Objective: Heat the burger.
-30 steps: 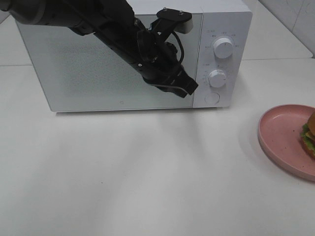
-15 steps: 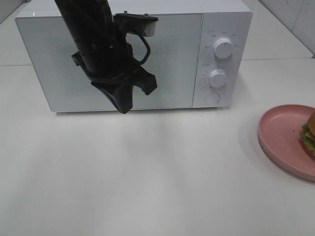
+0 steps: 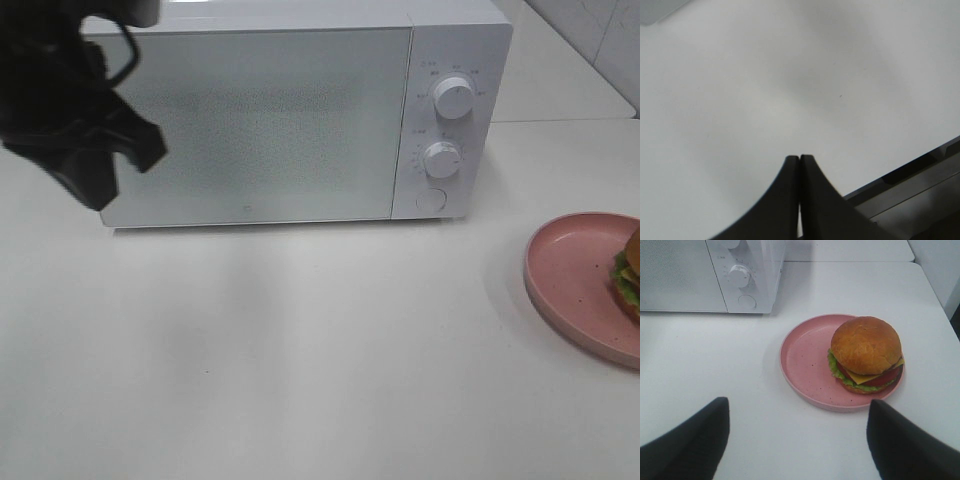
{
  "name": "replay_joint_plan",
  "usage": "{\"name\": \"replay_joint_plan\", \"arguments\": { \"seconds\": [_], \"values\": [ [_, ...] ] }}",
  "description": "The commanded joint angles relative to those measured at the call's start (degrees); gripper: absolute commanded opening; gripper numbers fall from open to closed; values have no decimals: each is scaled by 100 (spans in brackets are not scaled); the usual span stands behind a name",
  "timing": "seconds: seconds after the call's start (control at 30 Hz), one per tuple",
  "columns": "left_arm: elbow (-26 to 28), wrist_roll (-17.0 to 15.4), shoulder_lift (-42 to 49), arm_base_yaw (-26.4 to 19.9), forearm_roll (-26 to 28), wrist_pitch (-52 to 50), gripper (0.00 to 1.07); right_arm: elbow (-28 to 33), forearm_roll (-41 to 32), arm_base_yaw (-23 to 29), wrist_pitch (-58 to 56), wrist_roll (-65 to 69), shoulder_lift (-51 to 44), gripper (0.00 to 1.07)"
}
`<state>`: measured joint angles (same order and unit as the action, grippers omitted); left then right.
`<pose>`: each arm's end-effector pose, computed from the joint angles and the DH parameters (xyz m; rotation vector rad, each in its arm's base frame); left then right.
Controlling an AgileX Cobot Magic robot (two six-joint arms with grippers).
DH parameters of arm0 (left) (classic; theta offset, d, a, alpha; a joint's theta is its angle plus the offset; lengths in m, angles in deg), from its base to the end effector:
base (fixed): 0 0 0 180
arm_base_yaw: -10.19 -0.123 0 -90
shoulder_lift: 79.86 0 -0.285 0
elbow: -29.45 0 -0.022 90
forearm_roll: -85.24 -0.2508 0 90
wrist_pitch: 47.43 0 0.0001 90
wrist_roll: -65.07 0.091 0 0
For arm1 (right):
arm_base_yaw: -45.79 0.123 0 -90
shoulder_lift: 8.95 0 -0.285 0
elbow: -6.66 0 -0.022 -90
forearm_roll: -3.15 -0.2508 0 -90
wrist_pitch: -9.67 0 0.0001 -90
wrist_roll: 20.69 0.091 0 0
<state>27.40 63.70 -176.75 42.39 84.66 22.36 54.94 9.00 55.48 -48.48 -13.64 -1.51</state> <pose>0.2569 -0.1608 0.2994 0.7877 2.8425 -0.0701 -0.0034 -0.0086 0.2828 -0.0431 1.9836 0.0684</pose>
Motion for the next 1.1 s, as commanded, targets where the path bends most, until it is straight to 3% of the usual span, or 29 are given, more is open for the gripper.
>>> {"name": "replay_joint_plan", "arguments": {
  "seconds": [0.03,0.1,0.17,0.2,0.27,0.37,0.4,0.47,0.53,0.63,0.7,0.8,0.97,1.07,1.1],
  "values": [
    [-756,-69,894,-636,57,298,0,6,29,-29,69,-103,-23,74],
    [-968,-63,1117,-831,57,264,0,6,29,-29,69,-103,-23,74],
    [-1570,-63,1942,-1593,57,178,0,6,29,-29,69,-103,-23,74],
    [-1570,-63,1942,-1593,57,178,0,6,29,-29,69,-103,-23,74],
    [-1965,-63,2636,-2045,57,178,0,6,29,-29,69,-103,-23,74],
    [-2103,-63,2882,-2160,57,172,0,6,29,-29,69,-103,-23,74],
    [-2372,-63,3317,-2320,23,120,0,6,29,-29,69,-103,-23,74],
    [-2481,-63,3518,-2361,23,63,0,6,29,-29,69,-103,-23,74],
    [-3019,-63,4521,-2378,143,-212,0,6,29,-29,69,-103,-23,74],
    [-3151,-63,4796,-2378,172,-246,0,6,29,-29,69,-103,-23,74],
    [-3529,-34,5861,-2378,315,-264,0,6,29,-29,69,-103,-23,74],
    [-3592,-11,6102,-2378,344,-264,0,6,29,-29,69,-103,-23,74],
    [-3971,327,8056,-2378,384,-510,0,6,29,-29,69,-103,-23,74],
    [-4039,367,8314,-2378,384,-590,0,6,29,-29,74,-103,-23,74],
    [-4211,390,8778,-2378,384,-722,0,6,29,-29,74,-103,-23,74]
  ]
}}
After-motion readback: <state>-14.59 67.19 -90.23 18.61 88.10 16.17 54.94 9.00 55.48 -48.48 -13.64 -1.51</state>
